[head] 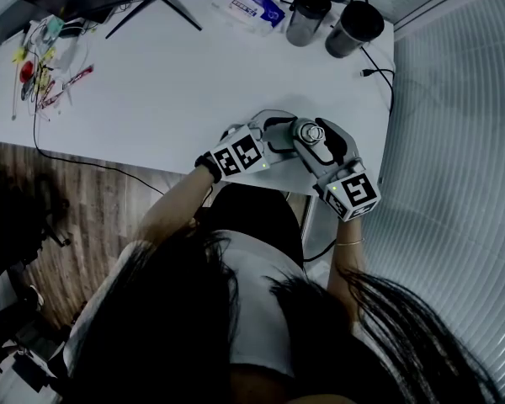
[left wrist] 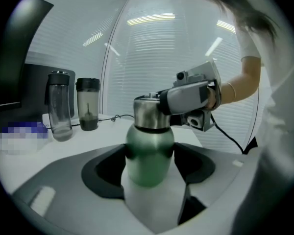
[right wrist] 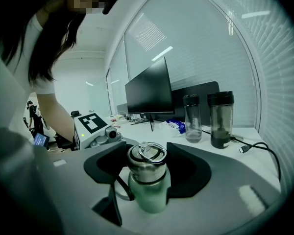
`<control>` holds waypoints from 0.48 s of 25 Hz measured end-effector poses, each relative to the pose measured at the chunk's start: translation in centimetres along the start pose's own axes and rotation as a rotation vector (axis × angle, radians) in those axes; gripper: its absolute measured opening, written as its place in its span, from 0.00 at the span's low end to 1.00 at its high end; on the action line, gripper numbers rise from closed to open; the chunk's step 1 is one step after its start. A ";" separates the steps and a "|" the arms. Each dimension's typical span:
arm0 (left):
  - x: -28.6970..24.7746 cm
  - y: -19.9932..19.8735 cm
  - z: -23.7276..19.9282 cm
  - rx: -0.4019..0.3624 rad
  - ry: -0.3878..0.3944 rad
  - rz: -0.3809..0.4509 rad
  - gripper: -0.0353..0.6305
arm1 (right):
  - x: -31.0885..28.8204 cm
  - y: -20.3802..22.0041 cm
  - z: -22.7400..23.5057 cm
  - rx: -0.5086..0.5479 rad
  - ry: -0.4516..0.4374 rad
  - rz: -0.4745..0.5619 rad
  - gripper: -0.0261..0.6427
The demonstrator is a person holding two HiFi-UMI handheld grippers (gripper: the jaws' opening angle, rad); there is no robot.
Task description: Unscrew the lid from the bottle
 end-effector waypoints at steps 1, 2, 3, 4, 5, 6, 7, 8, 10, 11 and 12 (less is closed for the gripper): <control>0.0 0.0 0.0 -0.003 0.007 0.000 0.59 | 0.0 0.1 0.1 0.001 -0.015 -0.007 0.42; 0.1 0.0 -0.1 -0.006 0.017 -0.001 0.59 | 0.0 0.1 0.2 0.003 -0.030 -0.017 0.42; 0.2 0.0 -0.1 -0.010 0.029 -0.003 0.59 | -0.1 0.0 0.2 0.006 -0.047 -0.028 0.42; 0.2 -0.1 -0.2 -0.015 0.043 -0.007 0.59 | -0.1 -0.1 0.3 0.010 -0.065 -0.040 0.42; 0.2 -0.1 -0.4 -0.022 0.059 -0.012 0.59 | -0.1 -0.2 0.4 0.013 -0.084 -0.054 0.42; 0.2 -0.1 -0.5 -0.030 0.077 -0.019 0.59 | -0.2 -0.3 0.5 0.018 -0.105 -0.071 0.42; 0.2 -0.2 -0.6 -0.038 0.096 -0.025 0.59 | -0.3 -0.4 0.6 0.026 -0.130 -0.090 0.42; 0.2 -0.2 -0.8 -0.047 0.115 -0.031 0.59 | -0.4 -0.5 0.7 0.036 -0.157 -0.111 0.42; 0.1 -0.2 -1.1 -0.064 0.157 -0.039 0.59 | -0.6 -0.9 1.0 0.056 -0.217 -0.152 0.42; 0.0 -0.2 -1.2 -0.073 0.181 -0.042 0.59 | -0.7 -1.0 1.1 0.064 -0.249 -0.169 0.42; 0.0 -0.2 -1.4 -0.085 0.206 -0.045 0.59 | -0.9 -1.2 1.3 0.071 -0.282 -0.186 0.42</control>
Point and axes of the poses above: the fingertips, and each gripper's own axes: x backward along the fingers, z to its right, y out of its underside, the point moved 8 cm from there along x, backward along the fingers, and after that the axes turned 15 degrees about -x, right-handed, at the moved point
